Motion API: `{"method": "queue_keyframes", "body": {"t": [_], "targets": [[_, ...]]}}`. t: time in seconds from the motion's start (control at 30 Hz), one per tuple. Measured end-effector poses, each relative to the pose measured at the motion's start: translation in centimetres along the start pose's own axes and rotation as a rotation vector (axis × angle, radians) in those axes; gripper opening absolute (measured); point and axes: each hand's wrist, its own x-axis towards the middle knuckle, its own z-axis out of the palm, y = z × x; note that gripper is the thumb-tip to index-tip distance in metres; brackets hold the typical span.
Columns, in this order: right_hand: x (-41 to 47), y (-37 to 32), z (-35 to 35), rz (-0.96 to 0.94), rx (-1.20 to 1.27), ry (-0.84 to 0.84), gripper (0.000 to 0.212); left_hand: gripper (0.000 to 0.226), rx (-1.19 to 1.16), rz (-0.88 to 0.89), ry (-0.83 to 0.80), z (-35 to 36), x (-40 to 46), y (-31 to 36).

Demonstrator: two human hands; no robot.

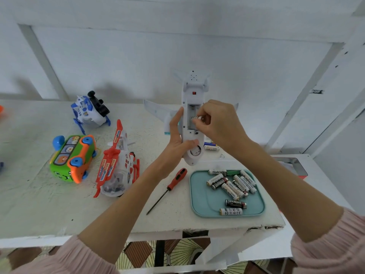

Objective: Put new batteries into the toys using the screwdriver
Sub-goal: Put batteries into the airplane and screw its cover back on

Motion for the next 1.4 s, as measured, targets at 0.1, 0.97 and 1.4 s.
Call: {"method": "queue_keyframes", "body": {"t": [0.1, 0.97, 1.4], "targets": [[-0.1, 0.2, 0.2, -0.008, 0.003, -0.015, 0.014, 0.078, 0.008, -0.006, -0.023, -0.1, 0.0, 0.1], [-0.8, 1.3, 0.3, 0.055, 0.064, -0.063, 0.024, 0.075, 0.133, 0.049, -0.022, 0.0, -0.2, 0.3], [0.1, 0.6, -1.5, 0.050, -0.030, -0.256, 0.033, 0.077, 0.155, 0.028, -0.036, -0.1, -0.4, 0.5]]}}
